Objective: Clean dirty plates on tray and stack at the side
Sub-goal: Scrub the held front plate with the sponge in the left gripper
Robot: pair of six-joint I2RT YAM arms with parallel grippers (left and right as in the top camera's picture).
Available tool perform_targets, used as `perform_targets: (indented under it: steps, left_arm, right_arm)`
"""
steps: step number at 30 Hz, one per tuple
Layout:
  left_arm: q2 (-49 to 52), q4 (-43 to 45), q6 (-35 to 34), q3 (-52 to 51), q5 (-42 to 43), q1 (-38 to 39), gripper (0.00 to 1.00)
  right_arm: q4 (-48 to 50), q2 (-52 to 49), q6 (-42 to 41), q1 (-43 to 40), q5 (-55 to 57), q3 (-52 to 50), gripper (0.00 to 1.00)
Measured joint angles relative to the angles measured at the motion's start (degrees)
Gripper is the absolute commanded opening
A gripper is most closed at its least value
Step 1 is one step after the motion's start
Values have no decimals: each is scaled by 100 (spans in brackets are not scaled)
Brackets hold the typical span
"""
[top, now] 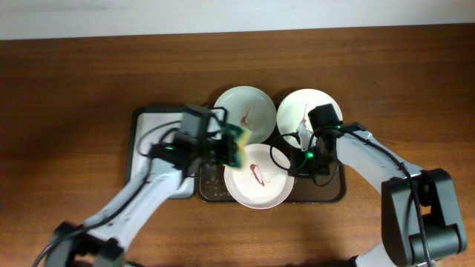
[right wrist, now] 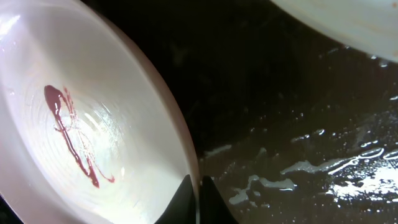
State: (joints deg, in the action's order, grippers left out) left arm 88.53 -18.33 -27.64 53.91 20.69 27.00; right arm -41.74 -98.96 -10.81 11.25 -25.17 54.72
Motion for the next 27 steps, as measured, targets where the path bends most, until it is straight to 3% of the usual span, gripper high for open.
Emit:
perform_targets:
  steps: [4,11,17,27]
  left_arm:
    - [431,577,-581,-2,116,675,0]
    - [957,946,-1582,0,87,1097,0]
    - [1309,909,-1810,0,-55,1119,0]
    - [1357,201,-1670,177,-1034,1178,0]
  right_arm:
    - [0,0,2,0,0,0,4]
    - [2,0,4,0,0,0,4]
    - [2,0,2,0,2,0,4]
    - [26,-11,-24,13,-7,-20,4]
